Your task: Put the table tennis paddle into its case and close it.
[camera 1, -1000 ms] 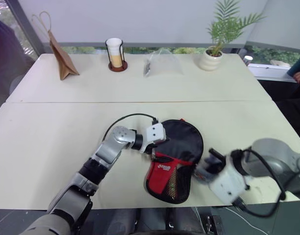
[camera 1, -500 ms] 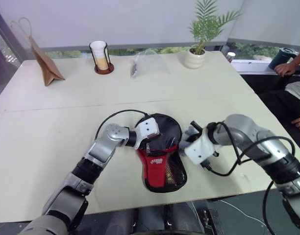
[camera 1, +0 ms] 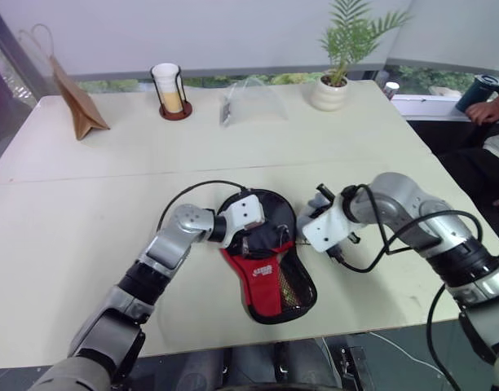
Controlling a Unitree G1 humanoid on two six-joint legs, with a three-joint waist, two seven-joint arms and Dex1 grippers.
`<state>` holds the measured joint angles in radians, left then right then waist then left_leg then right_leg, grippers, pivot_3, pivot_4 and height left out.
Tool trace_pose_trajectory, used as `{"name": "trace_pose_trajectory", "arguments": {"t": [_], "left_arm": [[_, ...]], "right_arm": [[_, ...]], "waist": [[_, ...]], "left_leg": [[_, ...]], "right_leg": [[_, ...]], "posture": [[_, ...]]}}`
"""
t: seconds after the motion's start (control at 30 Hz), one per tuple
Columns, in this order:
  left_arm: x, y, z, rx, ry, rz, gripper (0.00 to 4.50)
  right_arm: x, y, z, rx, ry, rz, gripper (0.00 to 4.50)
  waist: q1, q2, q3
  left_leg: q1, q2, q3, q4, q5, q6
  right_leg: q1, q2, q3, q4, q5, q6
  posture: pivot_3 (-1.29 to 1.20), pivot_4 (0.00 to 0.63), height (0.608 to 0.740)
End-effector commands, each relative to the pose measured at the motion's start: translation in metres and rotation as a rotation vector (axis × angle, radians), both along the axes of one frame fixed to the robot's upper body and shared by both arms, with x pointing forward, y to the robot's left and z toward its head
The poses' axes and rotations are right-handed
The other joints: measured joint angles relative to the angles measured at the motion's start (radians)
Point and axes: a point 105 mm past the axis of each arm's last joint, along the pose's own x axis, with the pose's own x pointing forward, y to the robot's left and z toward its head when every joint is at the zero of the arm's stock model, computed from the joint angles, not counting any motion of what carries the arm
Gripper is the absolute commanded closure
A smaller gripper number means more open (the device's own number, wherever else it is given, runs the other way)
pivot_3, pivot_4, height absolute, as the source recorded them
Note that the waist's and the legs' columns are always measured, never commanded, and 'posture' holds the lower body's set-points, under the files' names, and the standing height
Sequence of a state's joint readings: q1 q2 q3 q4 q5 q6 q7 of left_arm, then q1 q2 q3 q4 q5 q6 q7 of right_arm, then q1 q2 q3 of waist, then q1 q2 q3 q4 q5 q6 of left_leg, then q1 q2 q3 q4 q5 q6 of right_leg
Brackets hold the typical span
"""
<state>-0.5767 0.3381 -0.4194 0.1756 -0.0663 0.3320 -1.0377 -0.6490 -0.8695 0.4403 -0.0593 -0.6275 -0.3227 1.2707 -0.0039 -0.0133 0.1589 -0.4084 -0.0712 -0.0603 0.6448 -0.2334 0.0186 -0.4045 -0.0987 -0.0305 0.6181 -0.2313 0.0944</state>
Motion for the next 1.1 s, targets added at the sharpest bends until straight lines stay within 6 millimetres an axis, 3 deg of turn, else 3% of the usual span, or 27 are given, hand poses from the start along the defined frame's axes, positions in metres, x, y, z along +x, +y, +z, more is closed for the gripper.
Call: {"name": "trace_pose_trajectory", "arguments": {"t": [0.03,0.17,0.53,0.9,1.1], "left_arm": [[-0.002,0.006,-0.031,0.099,0.067,0.010,0.00],[-0.002,0.005,-0.039,0.111,0.096,0.002,0.00],[-0.001,0.002,-0.045,0.106,0.116,0.011,0.00],[0.002,0.002,-0.047,0.107,0.122,0.033,0.00],[0.002,0.003,-0.047,0.104,0.126,0.040,0.00]], "right_arm": [[-0.024,-0.004,0.005,0.034,0.072,-0.024,4.19],[-0.058,-0.015,0.000,0.075,0.212,-0.122,4.19],[-0.108,-0.039,-0.012,0.077,0.374,-0.275,4.19],[-0.147,-0.047,-0.022,-0.019,0.467,-0.193,4.19],[-0.159,-0.063,-0.020,-0.071,0.494,-0.198,4.19]], "waist": [[0.014,0.000,0.000],[0.024,0.000,0.000],[0.051,0.001,0.000],[0.067,0.001,0.000],[0.068,0.001,0.000]], "left_leg": [[0.000,0.000,0.000,0.000,0.000,0.000],[0.000,0.000,0.000,0.000,-0.001,-0.001],[-0.001,-0.001,0.000,0.000,-0.004,-0.003],[-0.001,-0.001,0.000,0.001,-0.006,-0.003],[-0.001,-0.001,0.000,0.001,-0.007,-0.002]], "right_leg": [[0.000,0.000,0.000,-0.001,0.000,0.000],[0.001,-0.001,0.000,-0.002,-0.001,0.001],[0.005,-0.004,-0.002,-0.005,-0.003,0.005],[0.007,-0.005,-0.002,-0.008,-0.006,0.009],[0.007,-0.006,-0.002,-0.008,-0.006,0.009]], "posture": [[0.00,0.150,0.734],[0.00,0.150,0.734],[0.00,0.150,0.734],[0.00,0.150,0.734],[0.00,0.150,0.734]]}}
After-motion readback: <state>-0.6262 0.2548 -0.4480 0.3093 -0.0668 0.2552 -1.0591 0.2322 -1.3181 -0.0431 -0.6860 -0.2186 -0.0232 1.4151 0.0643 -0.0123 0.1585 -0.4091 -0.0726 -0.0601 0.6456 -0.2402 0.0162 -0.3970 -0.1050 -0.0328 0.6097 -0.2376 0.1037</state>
